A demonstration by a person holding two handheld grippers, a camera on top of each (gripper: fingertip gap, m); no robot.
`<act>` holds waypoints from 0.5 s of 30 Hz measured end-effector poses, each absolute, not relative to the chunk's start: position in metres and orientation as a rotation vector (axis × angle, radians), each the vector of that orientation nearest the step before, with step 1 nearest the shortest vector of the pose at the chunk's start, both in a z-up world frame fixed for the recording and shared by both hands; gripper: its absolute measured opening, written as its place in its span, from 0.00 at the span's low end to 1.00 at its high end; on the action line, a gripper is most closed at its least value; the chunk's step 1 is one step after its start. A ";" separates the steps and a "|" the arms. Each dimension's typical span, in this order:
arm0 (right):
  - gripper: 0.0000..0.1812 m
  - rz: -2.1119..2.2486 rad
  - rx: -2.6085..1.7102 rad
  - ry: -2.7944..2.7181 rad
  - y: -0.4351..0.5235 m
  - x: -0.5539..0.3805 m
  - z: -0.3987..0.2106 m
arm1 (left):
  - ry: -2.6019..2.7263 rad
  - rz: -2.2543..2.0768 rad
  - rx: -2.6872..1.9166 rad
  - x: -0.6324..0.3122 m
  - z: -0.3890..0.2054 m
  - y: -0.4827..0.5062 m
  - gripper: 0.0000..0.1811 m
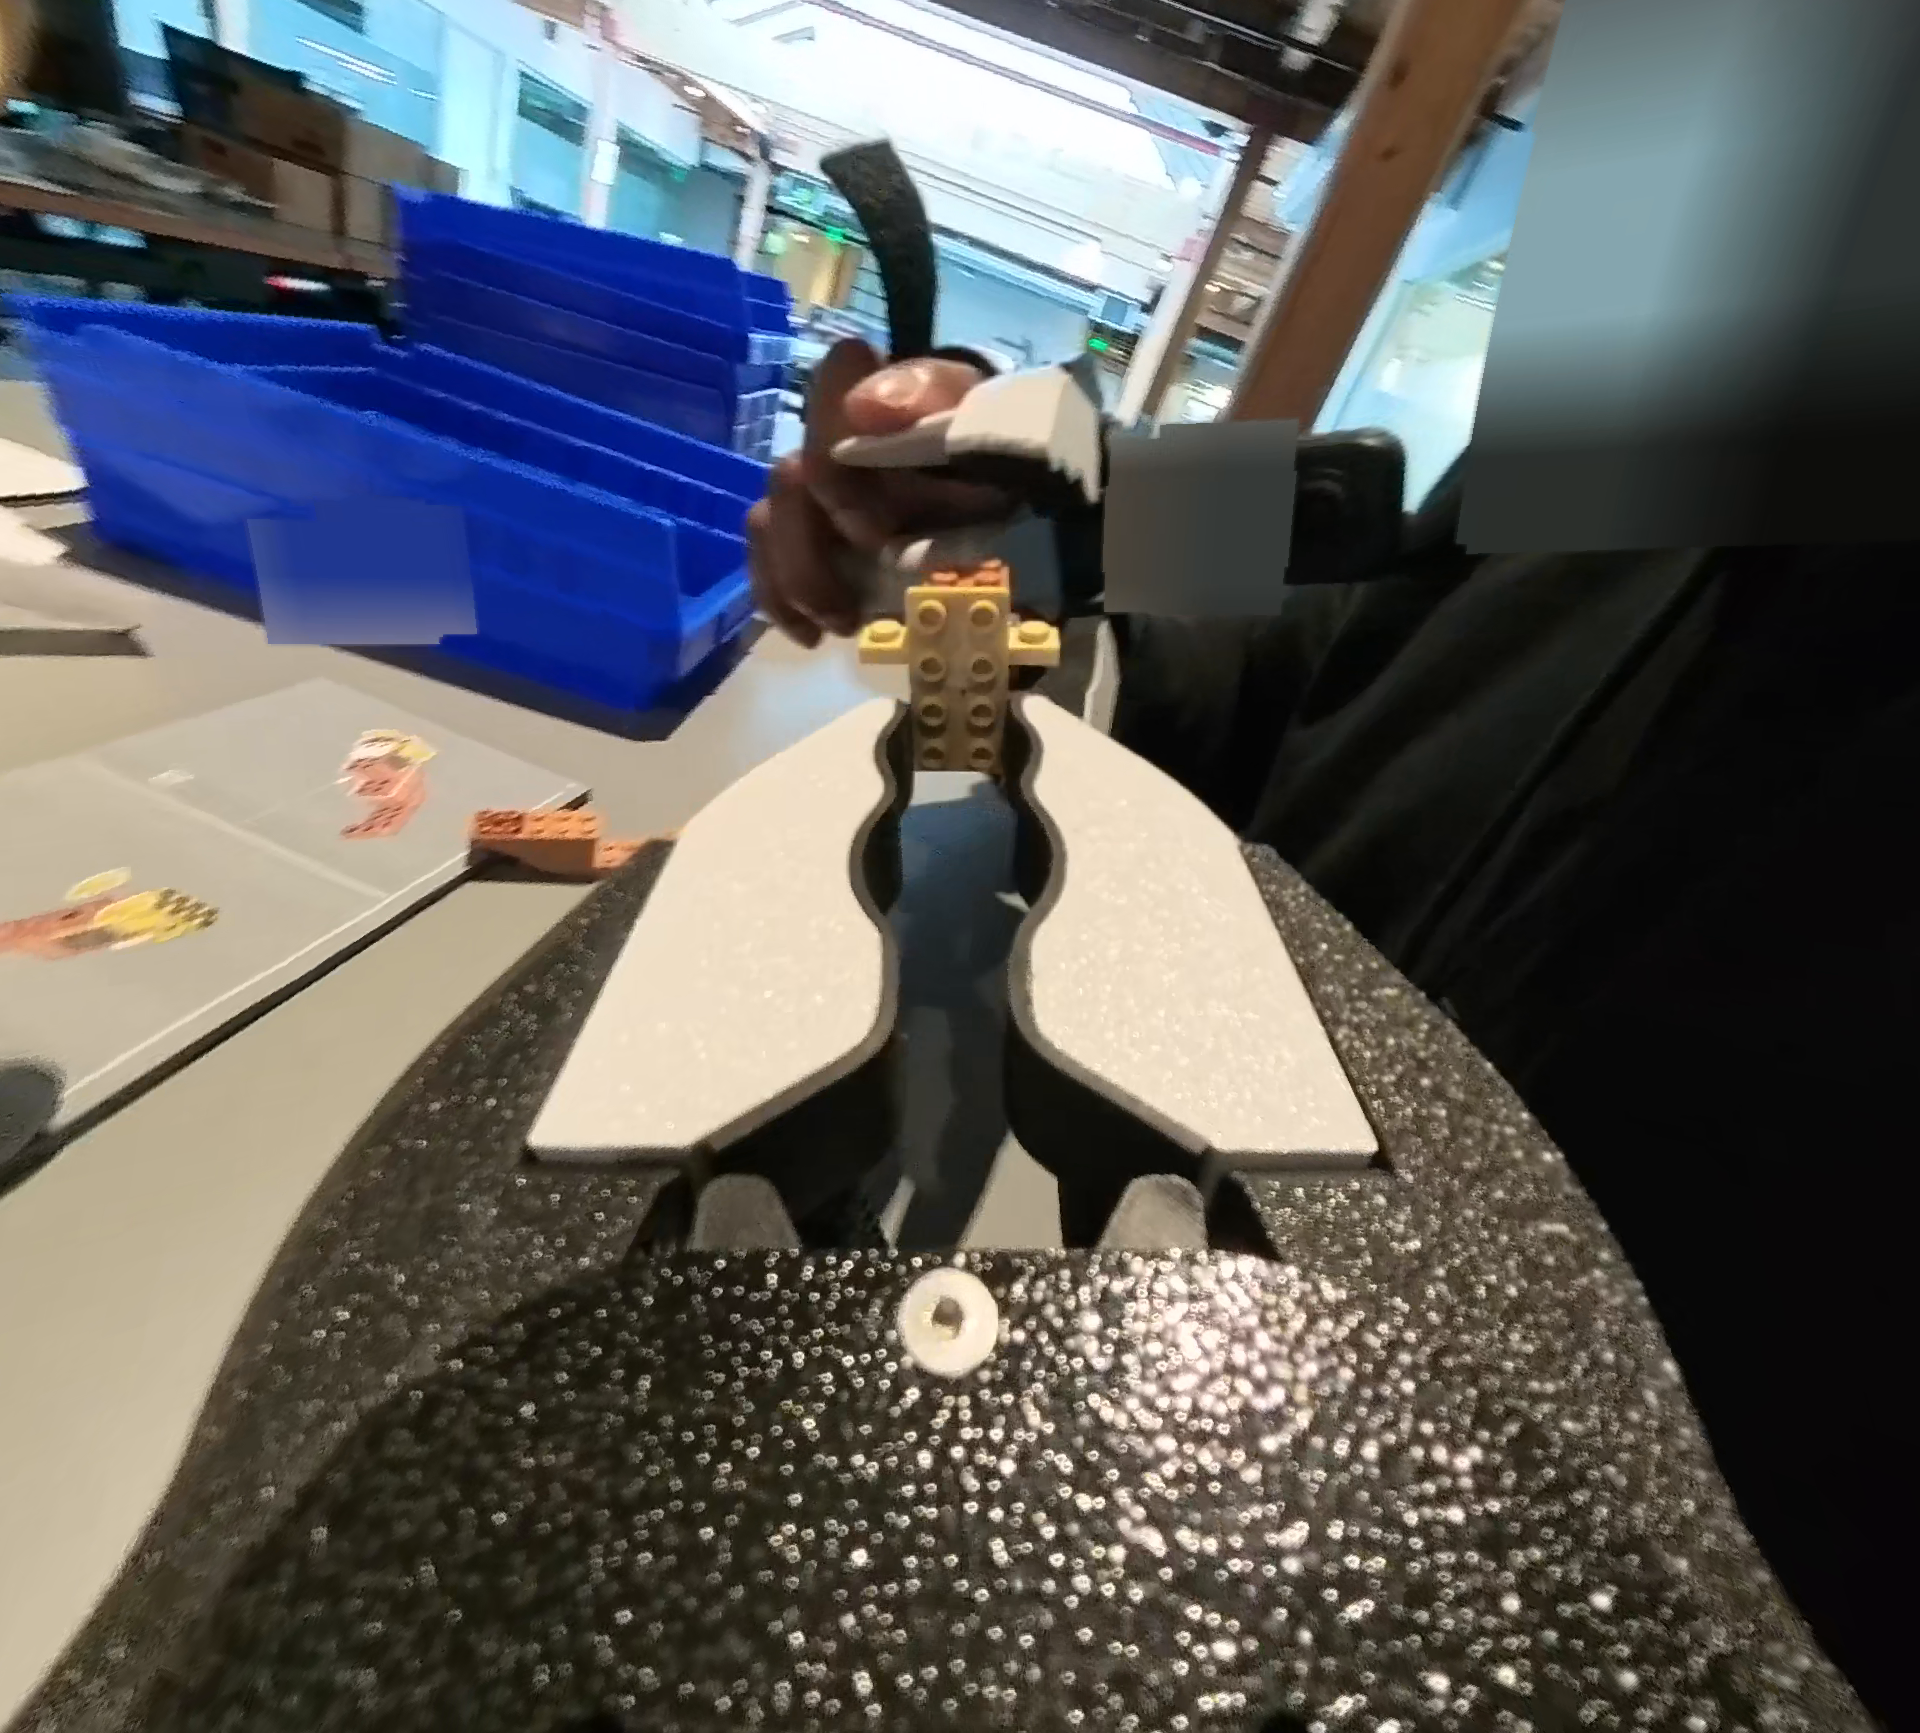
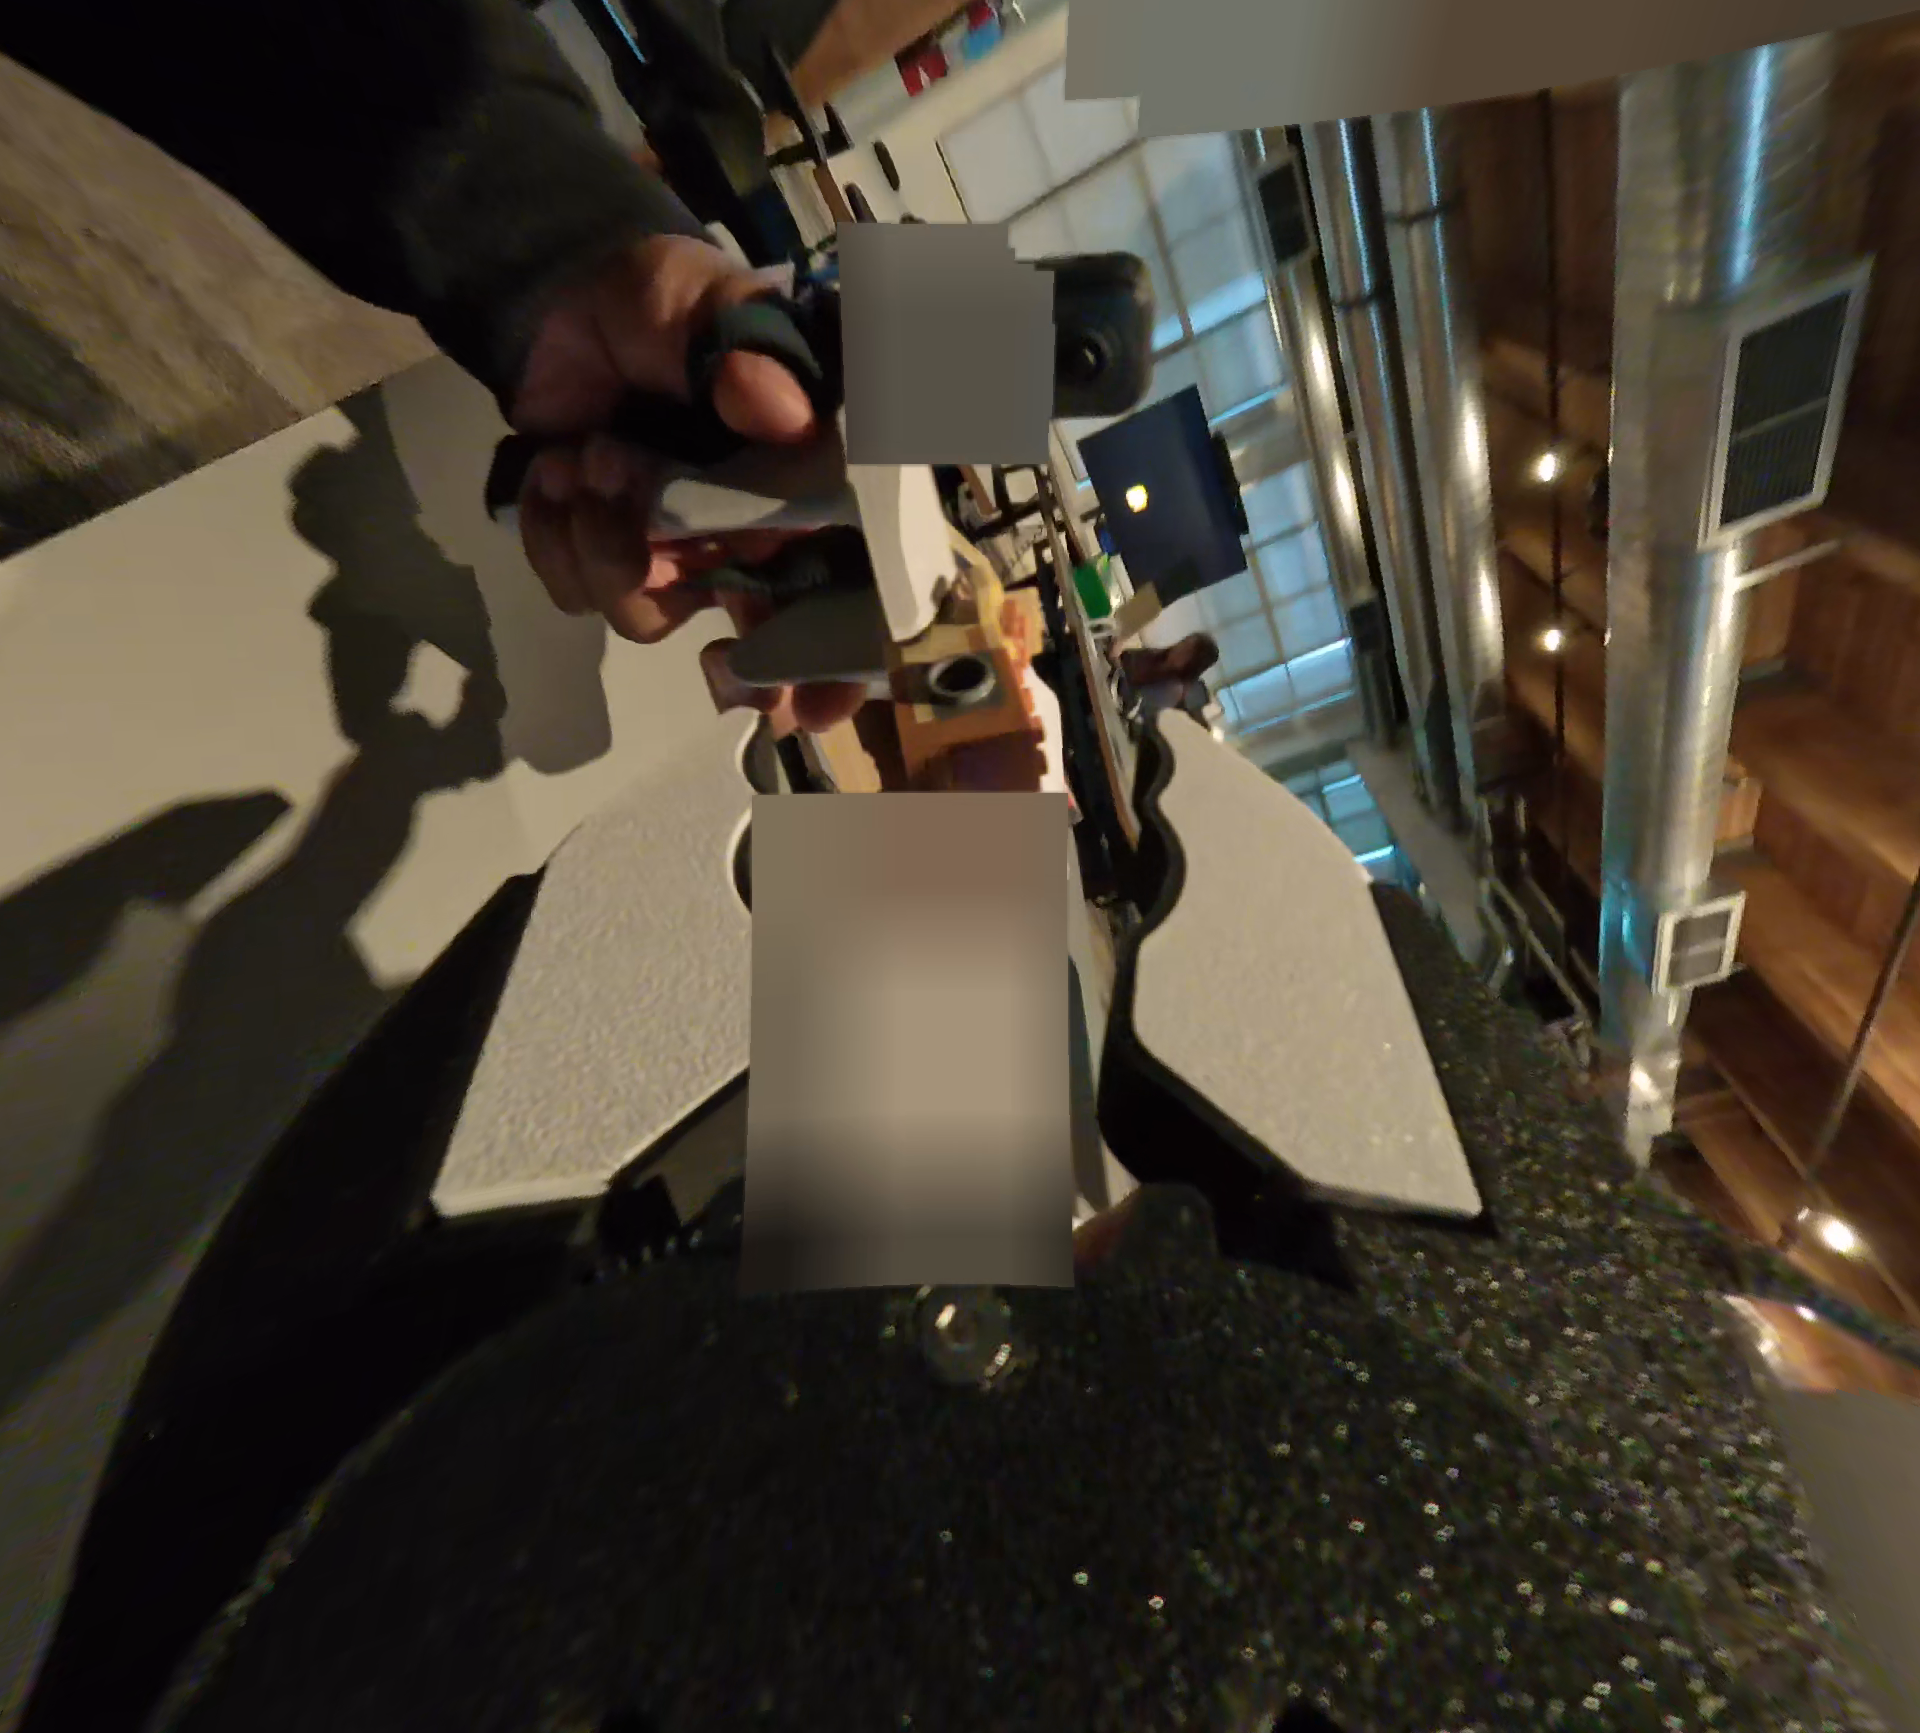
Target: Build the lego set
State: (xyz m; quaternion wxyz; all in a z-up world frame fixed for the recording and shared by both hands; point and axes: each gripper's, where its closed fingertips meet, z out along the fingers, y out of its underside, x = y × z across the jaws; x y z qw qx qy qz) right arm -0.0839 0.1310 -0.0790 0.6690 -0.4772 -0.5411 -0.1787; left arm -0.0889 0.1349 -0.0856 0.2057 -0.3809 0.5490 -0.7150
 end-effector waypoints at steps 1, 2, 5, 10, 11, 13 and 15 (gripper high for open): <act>0.36 -0.417 -1.062 -1.234 0.131 -0.085 -0.079 | 1.548 -2.004 -1.044 -0.089 -0.084 0.132 0.09; 0.36 -0.439 -1.046 -1.250 0.131 -0.085 -0.079 | 1.567 -2.014 -1.026 -0.090 -0.082 0.129 0.09; 0.35 -0.471 -1.000 -1.286 0.129 -0.088 -0.077 | 1.612 -2.029 -0.993 -0.090 -0.079 0.122 0.09; 0.32 -0.502 -0.965 -1.347 0.125 -0.090 -0.078 | 1.638 -2.063 -0.972 -0.089 -0.076 0.116 0.09; 0.32 -0.500 -0.961 -1.353 0.124 -0.091 -0.077 | 1.645 -2.065 -0.968 -0.089 -0.076 0.116 0.09; 0.32 -0.491 -0.951 -1.355 0.122 -0.092 -0.075 | 1.655 -2.068 -0.960 -0.089 -0.076 0.114 0.09; 0.31 -0.481 -0.943 -1.358 0.119 -0.094 -0.074 | 1.654 -2.084 -0.956 -0.088 -0.075 0.113 0.09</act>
